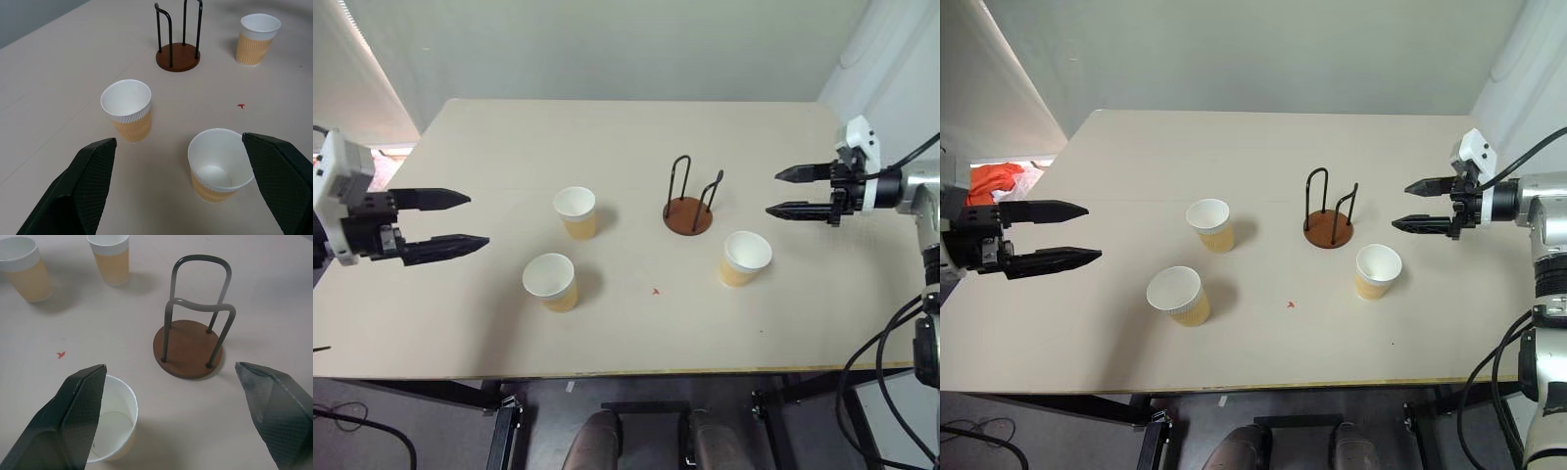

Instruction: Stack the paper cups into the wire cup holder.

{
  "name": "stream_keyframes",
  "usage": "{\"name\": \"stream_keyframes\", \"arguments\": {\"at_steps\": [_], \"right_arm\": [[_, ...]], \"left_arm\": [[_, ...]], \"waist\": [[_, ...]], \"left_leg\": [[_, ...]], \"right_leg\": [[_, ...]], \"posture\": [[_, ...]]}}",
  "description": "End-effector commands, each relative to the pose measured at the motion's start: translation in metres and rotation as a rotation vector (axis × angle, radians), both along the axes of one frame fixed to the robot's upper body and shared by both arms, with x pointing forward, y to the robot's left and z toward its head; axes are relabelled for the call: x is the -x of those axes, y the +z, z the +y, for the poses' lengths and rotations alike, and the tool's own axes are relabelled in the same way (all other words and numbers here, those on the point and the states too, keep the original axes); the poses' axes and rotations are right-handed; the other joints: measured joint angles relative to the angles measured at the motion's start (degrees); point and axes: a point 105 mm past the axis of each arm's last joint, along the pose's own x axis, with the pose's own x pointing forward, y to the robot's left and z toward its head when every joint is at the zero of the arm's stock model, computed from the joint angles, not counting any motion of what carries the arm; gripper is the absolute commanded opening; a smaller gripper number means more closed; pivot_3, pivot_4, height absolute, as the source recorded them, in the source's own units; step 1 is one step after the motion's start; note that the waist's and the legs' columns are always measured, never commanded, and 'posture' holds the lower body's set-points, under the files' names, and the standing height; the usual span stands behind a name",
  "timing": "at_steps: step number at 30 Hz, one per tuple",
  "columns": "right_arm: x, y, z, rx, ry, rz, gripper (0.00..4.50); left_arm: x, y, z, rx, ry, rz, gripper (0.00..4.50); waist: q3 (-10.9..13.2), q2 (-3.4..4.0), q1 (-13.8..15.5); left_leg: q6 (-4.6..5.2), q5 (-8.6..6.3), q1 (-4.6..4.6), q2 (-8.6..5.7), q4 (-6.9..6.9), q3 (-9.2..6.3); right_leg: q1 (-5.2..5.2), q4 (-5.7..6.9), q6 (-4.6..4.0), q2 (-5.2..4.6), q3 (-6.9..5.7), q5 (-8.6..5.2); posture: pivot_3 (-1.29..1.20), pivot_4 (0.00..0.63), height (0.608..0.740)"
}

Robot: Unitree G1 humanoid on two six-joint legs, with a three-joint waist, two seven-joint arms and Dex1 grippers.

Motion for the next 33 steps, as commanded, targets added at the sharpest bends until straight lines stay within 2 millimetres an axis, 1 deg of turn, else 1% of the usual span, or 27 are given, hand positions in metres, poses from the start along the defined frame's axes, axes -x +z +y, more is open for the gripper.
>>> {"name": "stream_keyframes", "arguments": {"at_steps": [1,6,12,16,20,24,29,33], "right_arm": [[0.002,0.021,-0.003,-0.039,-0.002,-0.065,4.46],[0.002,0.023,0.004,-0.096,0.005,-0.043,4.46],[-0.014,0.020,0.024,-0.292,-0.095,0.015,4.46],[-0.019,0.007,0.034,-0.294,-0.160,0.098,4.46],[-0.015,-0.001,0.042,-0.286,-0.184,0.160,4.46],[-0.011,-0.017,0.052,-0.291,-0.214,0.223,4.46],[-0.012,-0.024,0.063,-0.325,-0.235,0.219,4.46],[-0.028,-0.023,0.069,-0.351,-0.322,0.165,4.46]], "left_arm": [[-0.002,0.007,-0.003,-0.004,-0.010,-0.037,4.50],[-0.004,0.008,-0.005,-0.002,-0.017,-0.042,4.50],[-0.010,0.005,-0.012,0.011,-0.023,-0.055,4.50],[-0.014,0.001,-0.020,0.014,-0.041,-0.049,4.50],[-0.017,0.003,-0.023,0.016,-0.047,-0.060,4.50],[-0.023,0.003,-0.024,0.020,-0.021,-0.081,4.50],[-0.026,0.001,-0.027,0.039,-0.026,-0.075,4.50],[-0.026,0.000,-0.029,0.034,-0.030,-0.076,4.50]], "waist": [[0.00,0.00,0.00],[0.00,0.00,0.02],[0.00,0.00,-0.18],[0.00,0.00,-0.10],[-0.01,-0.02,0.09],[-0.01,-0.02,0.09],[-0.01,-0.01,0.08],[-0.01,-0.02,0.06]], "left_leg": [[0.00,0.00,0.00,0.00,0.00,0.00],[-0.01,0.01,-0.01,0.00,0.00,0.00],[-0.07,0.05,0.06,0.04,-0.02,0.00],[-0.09,0.09,0.05,0.04,-0.03,-0.01],[-0.08,0.07,-0.03,0.04,-0.02,-0.04],[-0.09,0.07,-0.03,0.03,-0.02,-0.04],[-0.11,0.13,-0.01,0.03,-0.01,-0.04],[-0.09,0.16,0.02,0.04,0.01,-0.05]], "right_leg": [[0.00,0.00,0.00,0.00,0.00,0.00],[0.00,0.00,0.00,0.00,0.00,0.00],[0.00,0.03,0.05,0.05,0.01,0.04],[-0.01,0.03,0.07,0.05,0.00,0.05],[-0.01,-0.03,0.07,0.04,-0.05,0.05],[-0.01,-0.06,0.10,0.04,-0.06,0.07],[-0.02,-0.02,0.23,0.07,-0.04,0.15],[-0.02,-0.02,0.19,0.08,-0.04,0.18]], "posture": [[0.00,0.150,0.740],[0.00,0.150,0.740],[0.00,0.150,0.740],[0.00,0.150,0.740],[0.00,0.150,0.740],[0.00,0.150,0.740],[0.00,0.150,0.740],[0.00,0.150,0.740]]}}
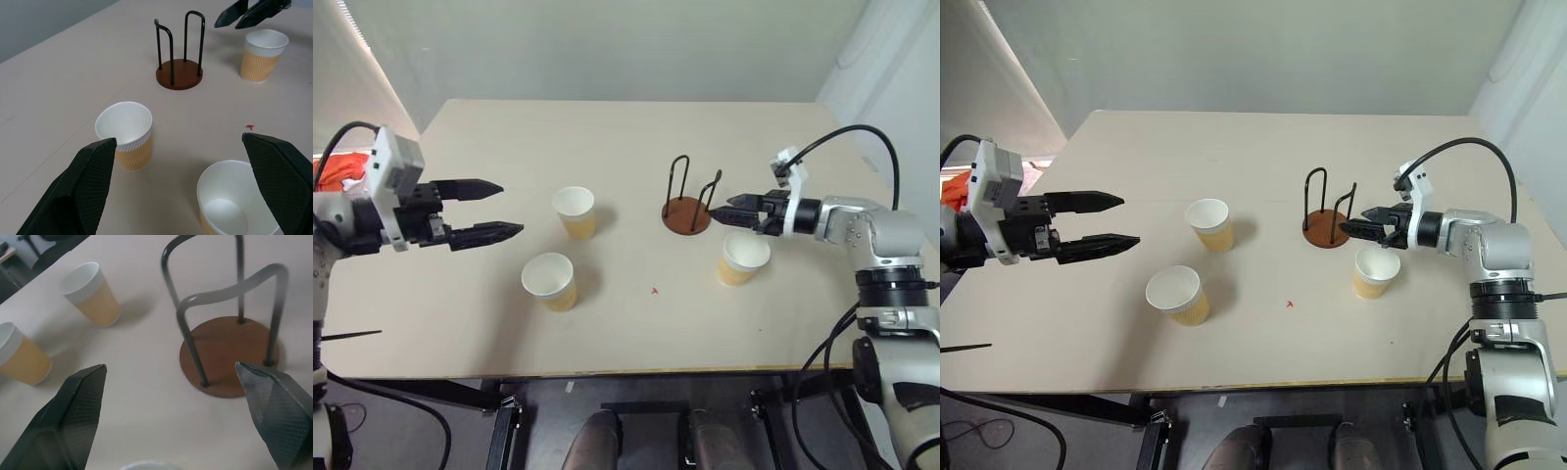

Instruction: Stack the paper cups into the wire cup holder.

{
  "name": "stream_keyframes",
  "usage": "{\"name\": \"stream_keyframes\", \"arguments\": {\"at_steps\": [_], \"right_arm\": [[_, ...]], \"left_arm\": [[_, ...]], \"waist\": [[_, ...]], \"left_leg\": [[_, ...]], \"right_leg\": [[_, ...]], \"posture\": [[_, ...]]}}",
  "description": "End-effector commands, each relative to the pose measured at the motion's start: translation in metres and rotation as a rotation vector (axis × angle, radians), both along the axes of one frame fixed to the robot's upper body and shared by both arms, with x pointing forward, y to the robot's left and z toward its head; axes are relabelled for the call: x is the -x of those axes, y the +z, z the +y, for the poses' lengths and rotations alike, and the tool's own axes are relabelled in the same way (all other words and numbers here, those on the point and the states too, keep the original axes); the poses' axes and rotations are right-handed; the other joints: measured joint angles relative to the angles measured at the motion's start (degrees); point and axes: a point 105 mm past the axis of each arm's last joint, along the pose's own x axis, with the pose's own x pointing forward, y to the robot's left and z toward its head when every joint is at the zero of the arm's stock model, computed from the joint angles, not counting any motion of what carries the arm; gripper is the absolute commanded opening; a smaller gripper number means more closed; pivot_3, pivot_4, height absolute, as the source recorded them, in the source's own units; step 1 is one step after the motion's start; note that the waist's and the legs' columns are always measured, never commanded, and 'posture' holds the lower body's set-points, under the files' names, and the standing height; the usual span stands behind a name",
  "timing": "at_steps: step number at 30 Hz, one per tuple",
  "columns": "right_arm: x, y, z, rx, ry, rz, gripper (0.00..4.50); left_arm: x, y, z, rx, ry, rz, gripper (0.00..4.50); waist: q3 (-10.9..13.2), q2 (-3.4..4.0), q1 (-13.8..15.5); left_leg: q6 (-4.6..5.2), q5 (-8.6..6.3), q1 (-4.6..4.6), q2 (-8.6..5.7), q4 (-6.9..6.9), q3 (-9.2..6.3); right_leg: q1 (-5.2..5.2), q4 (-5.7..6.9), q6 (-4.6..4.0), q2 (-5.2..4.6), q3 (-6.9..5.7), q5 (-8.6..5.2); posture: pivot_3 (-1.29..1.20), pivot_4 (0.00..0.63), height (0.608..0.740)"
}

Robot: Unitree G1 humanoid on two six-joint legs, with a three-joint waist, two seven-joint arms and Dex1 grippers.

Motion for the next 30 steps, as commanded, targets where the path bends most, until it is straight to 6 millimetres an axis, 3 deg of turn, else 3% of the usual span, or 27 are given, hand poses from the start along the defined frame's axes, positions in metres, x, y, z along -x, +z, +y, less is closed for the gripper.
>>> {"name": "stream_keyframes", "arguments": {"at_steps": [1,15,18,29,30], "right_arm": [[-0.010,0.021,0.002,-0.033,-0.065,-0.089,4.46],[-0.028,0.025,0.029,-0.088,-0.112,-0.153,4.46],[-0.029,0.026,0.031,-0.091,-0.115,-0.163,3.87],[-0.017,0.023,0.034,-0.061,-0.031,-0.151,0.08],[-0.014,0.023,0.036,-0.060,-0.007,-0.150,0.02]], "left_arm": [[0.001,0.011,-0.002,-0.012,-0.004,-0.046,4.50],[-0.005,0.009,0.004,-0.024,0.053,-0.055,4.50],[-0.005,0.009,0.004,-0.025,0.054,-0.056,4.50],[-0.003,0.013,0.001,-0.023,0.020,-0.061,4.50],[-0.003,0.014,0.000,-0.021,0.012,-0.061,4.50]], "waist": [[0.00,0.00,-0.01],[0.00,0.00,0.01],[0.00,0.00,0.04],[0.00,0.00,0.04],[0.00,0.00,0.04]], "left_leg": [[0.00,0.00,0.00,0.00,0.00,0.00],[-0.01,0.00,-0.06,0.00,-0.02,-0.02],[-0.01,-0.01,-0.10,-0.01,-0.02,-0.03],[-0.06,0.00,-0.22,-0.01,-0.02,-0.03],[-0.06,0.00,-0.22,-0.02,-0.01,-0.03]], "right_leg": [[-0.01,0.01,-0.01,0.00,0.00,0.01],[-0.08,-0.01,-0.01,0.02,0.00,0.01],[-0.10,-0.03,-0.01,0.01,0.00,0.01],[-0.21,-0.03,0.09,0.01,-0.01,0.08],[-0.21,-0.04,0.09,0.01,-0.01,0.08]], "posture": [[0.00,0.150,0.740],[0.00,0.150,0.740],[0.00,0.150,0.740],[0.00,0.150,0.740],[0.00,0.150,0.740]]}}
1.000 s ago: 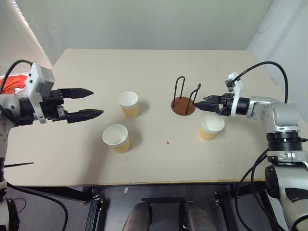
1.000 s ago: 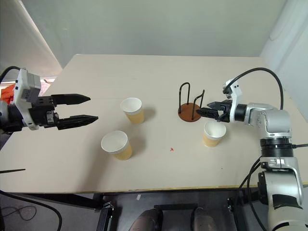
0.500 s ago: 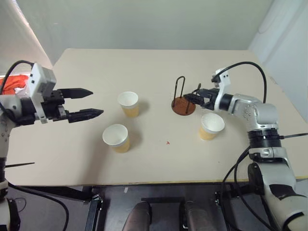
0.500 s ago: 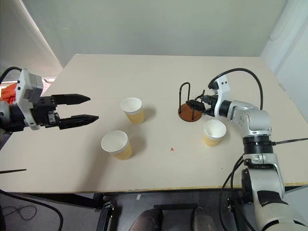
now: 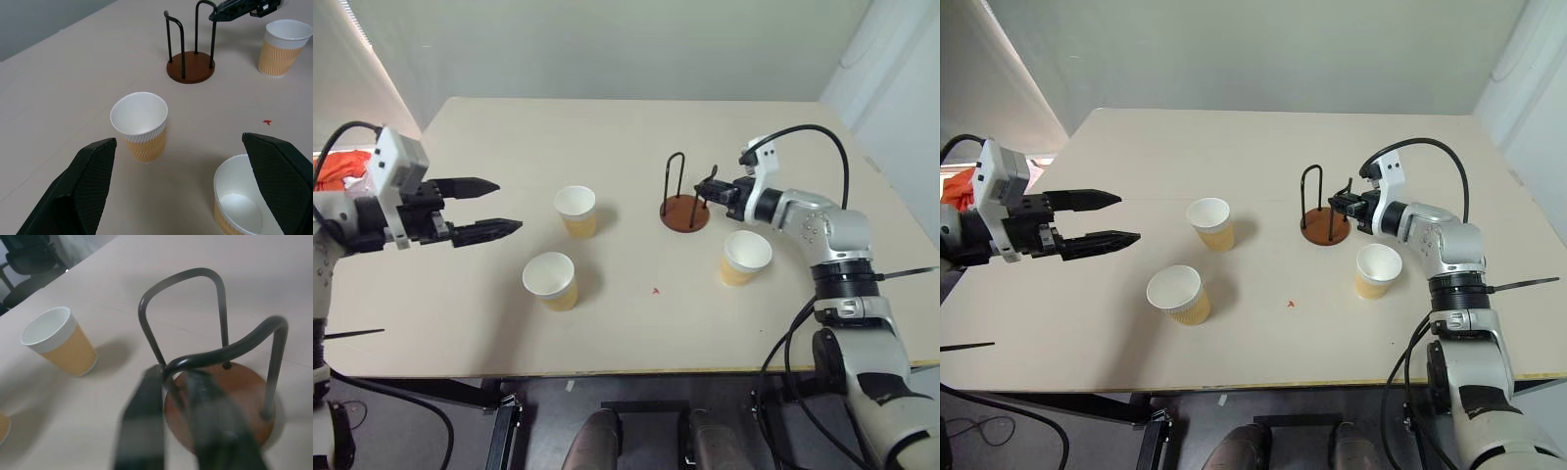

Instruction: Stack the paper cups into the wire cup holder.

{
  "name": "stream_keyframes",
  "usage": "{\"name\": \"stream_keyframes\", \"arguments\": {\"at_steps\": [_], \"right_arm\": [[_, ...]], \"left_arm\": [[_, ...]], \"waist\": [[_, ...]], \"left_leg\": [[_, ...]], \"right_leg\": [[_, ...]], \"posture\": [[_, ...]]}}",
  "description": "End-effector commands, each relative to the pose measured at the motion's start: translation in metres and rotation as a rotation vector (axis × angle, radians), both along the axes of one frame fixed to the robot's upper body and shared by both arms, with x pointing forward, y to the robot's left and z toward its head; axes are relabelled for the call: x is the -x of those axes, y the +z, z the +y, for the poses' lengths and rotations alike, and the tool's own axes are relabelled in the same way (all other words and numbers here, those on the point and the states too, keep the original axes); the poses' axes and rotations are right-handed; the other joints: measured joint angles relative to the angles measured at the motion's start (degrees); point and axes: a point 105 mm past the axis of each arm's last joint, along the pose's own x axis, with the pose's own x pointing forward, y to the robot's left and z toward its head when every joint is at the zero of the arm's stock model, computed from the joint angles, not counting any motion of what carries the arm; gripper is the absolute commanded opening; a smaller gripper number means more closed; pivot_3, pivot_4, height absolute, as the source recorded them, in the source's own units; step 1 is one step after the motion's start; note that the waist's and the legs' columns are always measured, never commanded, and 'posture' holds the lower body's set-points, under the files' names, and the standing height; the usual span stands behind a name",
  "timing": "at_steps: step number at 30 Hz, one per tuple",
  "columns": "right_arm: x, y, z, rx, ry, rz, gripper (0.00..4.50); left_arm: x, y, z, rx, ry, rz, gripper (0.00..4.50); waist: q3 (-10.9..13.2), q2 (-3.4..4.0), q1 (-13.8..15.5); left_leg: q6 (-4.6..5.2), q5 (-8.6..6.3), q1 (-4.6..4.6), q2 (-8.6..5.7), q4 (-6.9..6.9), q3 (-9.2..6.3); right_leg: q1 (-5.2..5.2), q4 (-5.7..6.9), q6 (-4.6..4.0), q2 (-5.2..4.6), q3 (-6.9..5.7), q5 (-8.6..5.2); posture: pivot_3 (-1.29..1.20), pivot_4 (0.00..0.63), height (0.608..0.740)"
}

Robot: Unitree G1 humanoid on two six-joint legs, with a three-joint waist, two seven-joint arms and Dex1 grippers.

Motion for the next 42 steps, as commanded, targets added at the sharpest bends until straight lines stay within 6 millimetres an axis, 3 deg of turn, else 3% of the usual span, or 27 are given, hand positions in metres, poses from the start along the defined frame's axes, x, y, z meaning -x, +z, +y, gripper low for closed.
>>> {"name": "stream_keyframes", "arguments": {"at_steps": [1,9,13,18,22,26,34,42], "right_arm": [[0.014,0.018,0.008,0.003,0.100,-0.060,0.02],[0.026,0.010,0.018,0.017,0.165,-0.040,0.02],[0.035,0.023,0.022,-0.062,0.197,-0.043,0.02],[0.065,0.032,0.024,-0.100,0.305,-0.055,0.02],[0.096,0.025,0.024,-0.097,0.395,-0.013,0.02],[0.121,0.018,0.025,-0.112,0.464,0.030,0.02],[0.136,-0.006,0.031,-0.059,0.477,0.071,0.02],[0.131,-0.028,0.035,0.053,0.449,0.091,0.02]], "left_arm": [[0.003,0.014,-0.004,-0.003,-0.041,-0.048,4.50],[0.002,0.017,-0.007,-0.007,-0.069,-0.049,4.50],[0.008,0.023,-0.013,-0.005,-0.118,-0.052,4.50],[0.032,0.027,-0.021,-0.021,-0.231,-0.008,4.50],[0.055,0.023,-0.030,-0.049,-0.329,0.046,4.50],[0.062,0.017,-0.036,-0.053,-0.358,0.077,4.50],[0.070,0.001,-0.050,-0.068,-0.424,0.150,4.50],[0.069,-0.010,-0.052,-0.107,-0.414,0.184,4.50]], "waist": [[0.00,0.00,0.00],[0.00,0.00,-0.03],[0.00,-0.01,-0.03],[-0.01,-0.02,-0.03],[-0.05,-0.08,0.04],[-0.05,-0.09,0.08],[-0.08,-0.14,0.01],[-0.12,-0.19,0.00]], "left_leg": [[0.00,0.00,-0.02,0.00,0.00,0.00],[-0.09,0.07,-0.02,0.01,0.00,-0.02],[-0.08,0.10,-0.01,0.02,0.00,-0.03],[-0.08,0.10,-0.10,0.01,0.00,-0.04],[-0.38,0.21,-0.21,0.02,0.02,-0.04],[-0.48,0.29,-0.26,0.02,0.07,-0.05],[-0.09,0.49,0.02,0.03,0.01,-0.05],[-0.11,0.63,0.04,0.04,0.01,-0.06]], "right_leg": [[0.00,0.00,0.00,0.00,0.00,0.00],[-0.01,0.00,0.02,0.01,-0.01,0.01],[-0.01,0.01,0.00,0.02,-0.01,0.03],[-0.04,-0.06,-0.01,0.05,-0.02,0.02],[-0.05,-0.14,0.02,0.08,-0.03,0.02],[-0.05,-0.13,0.01,0.08,-0.02,0.00],[0.07,-0.02,-0.08,0.09,0.04,0.10],[0.08,-0.02,-0.26,0.10,0.08,0.22]], "posture": [[0.00,0.150,0.740],[0.00,0.150,0.740],[0.00,0.150,0.740],[0.00,0.150,0.740],[0.00,0.150,0.740],[0.00,0.150,0.740],[0.00,0.150,0.740],[0.00,0.150,0.740]]}}
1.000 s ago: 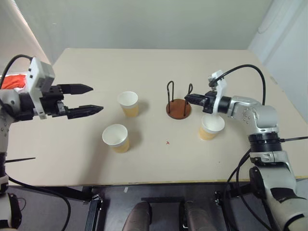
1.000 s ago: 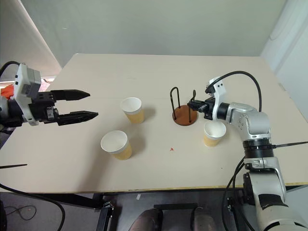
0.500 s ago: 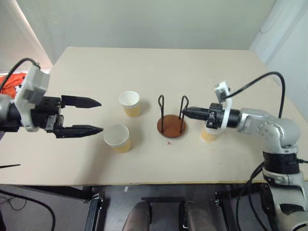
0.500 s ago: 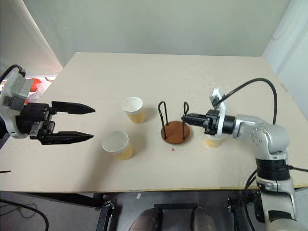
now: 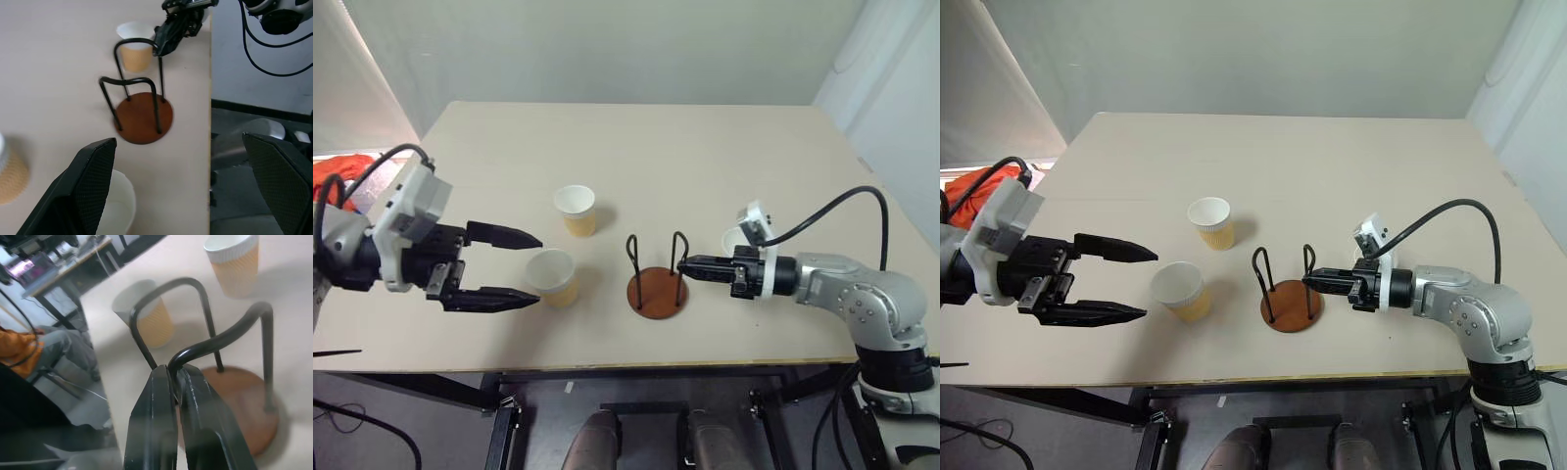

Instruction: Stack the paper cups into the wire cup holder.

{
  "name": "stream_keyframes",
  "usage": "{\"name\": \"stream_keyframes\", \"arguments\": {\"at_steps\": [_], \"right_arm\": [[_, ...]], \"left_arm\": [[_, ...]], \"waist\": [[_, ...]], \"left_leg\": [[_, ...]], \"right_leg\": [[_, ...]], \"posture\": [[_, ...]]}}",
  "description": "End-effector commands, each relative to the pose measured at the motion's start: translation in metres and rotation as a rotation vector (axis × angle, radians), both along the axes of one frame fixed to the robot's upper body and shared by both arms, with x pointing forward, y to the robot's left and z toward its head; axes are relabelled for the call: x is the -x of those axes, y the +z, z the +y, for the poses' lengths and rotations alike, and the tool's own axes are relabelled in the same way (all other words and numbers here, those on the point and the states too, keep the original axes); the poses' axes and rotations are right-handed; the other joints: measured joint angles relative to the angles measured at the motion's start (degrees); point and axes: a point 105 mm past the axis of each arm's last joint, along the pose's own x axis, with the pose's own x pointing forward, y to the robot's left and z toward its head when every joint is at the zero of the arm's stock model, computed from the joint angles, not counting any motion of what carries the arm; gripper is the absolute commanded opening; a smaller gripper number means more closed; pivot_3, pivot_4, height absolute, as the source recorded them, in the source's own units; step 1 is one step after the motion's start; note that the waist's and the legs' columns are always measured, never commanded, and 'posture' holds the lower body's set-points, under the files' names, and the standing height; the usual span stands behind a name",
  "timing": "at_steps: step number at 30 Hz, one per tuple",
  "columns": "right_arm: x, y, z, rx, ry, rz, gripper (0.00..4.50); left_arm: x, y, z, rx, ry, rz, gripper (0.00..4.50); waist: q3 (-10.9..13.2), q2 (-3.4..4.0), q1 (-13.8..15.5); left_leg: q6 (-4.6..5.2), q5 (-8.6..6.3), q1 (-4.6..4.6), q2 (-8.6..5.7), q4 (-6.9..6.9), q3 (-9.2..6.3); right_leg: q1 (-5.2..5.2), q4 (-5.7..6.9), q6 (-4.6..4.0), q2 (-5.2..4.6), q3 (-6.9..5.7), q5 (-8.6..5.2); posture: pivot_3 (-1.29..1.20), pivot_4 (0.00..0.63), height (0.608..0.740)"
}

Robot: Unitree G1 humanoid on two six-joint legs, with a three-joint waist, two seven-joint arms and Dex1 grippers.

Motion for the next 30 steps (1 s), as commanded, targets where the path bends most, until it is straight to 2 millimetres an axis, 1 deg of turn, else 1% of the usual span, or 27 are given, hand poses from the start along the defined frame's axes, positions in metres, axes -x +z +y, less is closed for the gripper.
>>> {"name": "stream_keyframes", "arguments": {"at_steps": [1,5,9,11,12,13,15,17,19,21,22,24,27,28,30], "right_arm": [[0.002,0.001,0.004,0.055,0.027,-0.051,0.02],[0.006,-0.002,0.006,0.073,0.069,-0.041,1.15],[0.025,-0.007,0.003,0.174,0.198,-0.049,2.53],[0.030,-0.008,-0.001,0.231,0.236,-0.070,3.23],[0.031,-0.009,-0.004,0.267,0.250,-0.089,3.65],[0.032,-0.008,-0.010,0.329,0.269,-0.133,3.91],[0.034,0.001,-0.022,0.421,0.315,-0.222,4.47],[0.035,0.020,-0.027,0.406,0.337,-0.262,4.47],[0.032,0.047,-0.033,0.351,0.337,-0.297,4.47],[0.021,0.063,-0.044,0.377,0.295,-0.355,4.47],[0.014,0.068,-0.051,0.406,0.268,-0.380,4.47],[-0.001,0.067,-0.066,0.491,0.211,-0.406,4.47],[-0.021,0.045,-0.082,0.634,0.173,-0.396,4.47],[-0.024,0.039,-0.082,0.649,0.178,-0.386,4.47],[-0.028,0.032,-0.081,0.656,0.190,-0.376,4.47]], "left_arm": [[0.001,0.003,-0.002,-0.033,-0.006,-0.026,4.50],[0.001,0.004,-0.003,-0.033,-0.001,-0.031,4.50],[0.001,0.004,-0.003,-0.036,0.007,-0.029,4.50],[0.001,0.004,-0.002,-0.037,0.015,-0.030,4.50],[0.001,0.005,-0.001,-0.037,0.019,-0.031,4.50],[0.001,0.005,0.000,-0.038,0.021,-0.034,4.50],[0.000,0.007,0.001,-0.037,0.025,-0.043,4.50],[0.000,0.009,0.000,-0.035,0.024,-0.051,4.50],[-0.001,0.012,0.001,-0.029,0.024,-0.063,4.50],[-0.004,0.014,0.000,-0.018,0.030,-0.080,4.50],[-0.005,0.015,0.000,-0.012,0.030,-0.087,4.50],[-0.007,0.016,-0.004,0.003,0.022,-0.098,4.50],[-0.010,0.013,-0.008,-0.006,0.006,-0.115,4.50],[-0.009,0.011,-0.008,-0.014,0.000,-0.110,4.50],[-0.007,0.010,-0.008,-0.020,-0.005,-0.104,4.50]], "waist": [[-0.01,-0.01,0.00],[-0.01,-0.02,0.01],[-0.01,-0.02,0.03],[-0.02,-0.04,0.08],[-0.03,-0.05,0.09],[-0.03,-0.04,0.11],[-0.03,-0.05,0.16],[-0.03,-0.05,0.19],[-0.03,-0.06,0.06],[-0.03,-0.06,-0.04],[-0.04,-0.07,0.01],[-0.04,-0.08,0.04],[-0.07,-0.13,0.24],[-0.07,-0.13,0.22],[-0.07,-0.12,0.20]], "left_leg": [[0.00,0.00,0.00,0.00,-0.01,0.00],[-0.01,-0.06,-0.03,0.00,-0.03,0.00],[-0.02,-0.11,-0.14,-0.01,-0.04,0.01],[-0.02,-0.13,-0.25,-0.01,-0.03,0.00],[-0.02,-0.14,-0.29,-0.01,-0.03,-0.01],[-0.01,-0.15,-0.29,-0.01,-0.03,-0.01],[-0.01,-0.16,-0.36,-0.01,-0.02,-0.01],[-0.01,-0.17,-0.41,-0.02,-0.01,-0.02],[-0.02,-0.16,-0.40,-0.02,-0.02,-0.01],[-0.05,-0.12,-0.39,-0.02,-0.03,0.01],[-0.04,-0.10,-0.39,-0.01,-0.03,-0.02],[-0.01,-0.07,-0.38,0.00,-0.03,-0.06],[0.02,-0.06,-0.35,0.01,-0.03,-0.11],[0.03,-0.07,-0.35,0.01,-0.03,-0.11],[0.05,-0.08,-0.37,0.03,-0.02,-0.09]], "right_leg": [[0.00,-0.01,0.00,0.00,0.00,0.00],[-0.02,-0.05,0.00,0.00,-0.01,0.00],[-0.09,-0.10,0.02,0.00,-0.02,-0.02],[-0.13,-0.14,0.05,0.00,-0.05,-0.03],[-0.14,-0.15,0.05,0.00,-0.07,-0.04],[-0.15,-0.15,0.06,0.00,-0.06,-0.04],[-0.20,-0.15,0.06,-0.01,-0.07,-0.04],[-0.24,-0.15,0.06,-0.02,-0.06,-0.04],[-0.24,-0.15,0.06,-0.01,-0.05,-0.04],[-0.27,-0.13,0.07,0.03,0.00,-0.04],[-0.26,-0.14,0.07,0.05,-0.01,-0.05],[-0.25,-0.14,0.07,0.05,-0.01,-0.05],[-0.24,-0.13,0.07,0.03,-0.02,-0.05],[-0.24,-0.12,0.07,0.02,-0.04,-0.05],[-0.27,-0.10,0.14,0.01,-0.04,0.00]], "posture": [[0.00,0.150,0.740],[0.00,0.150,0.740],[0.00,0.150,0.740],[0.00,0.150,0.740],[0.00,0.150,0.740],[0.00,0.150,0.740],[0.00,0.150,0.740],[0.00,0.150,0.740],[0.00,0.150,0.740],[0.00,0.150,0.740],[0.00,0.150,0.740],[0.00,0.150,0.740],[0.00,0.150,0.740],[0.00,0.150,0.740],[0.00,0.150,0.740]]}}
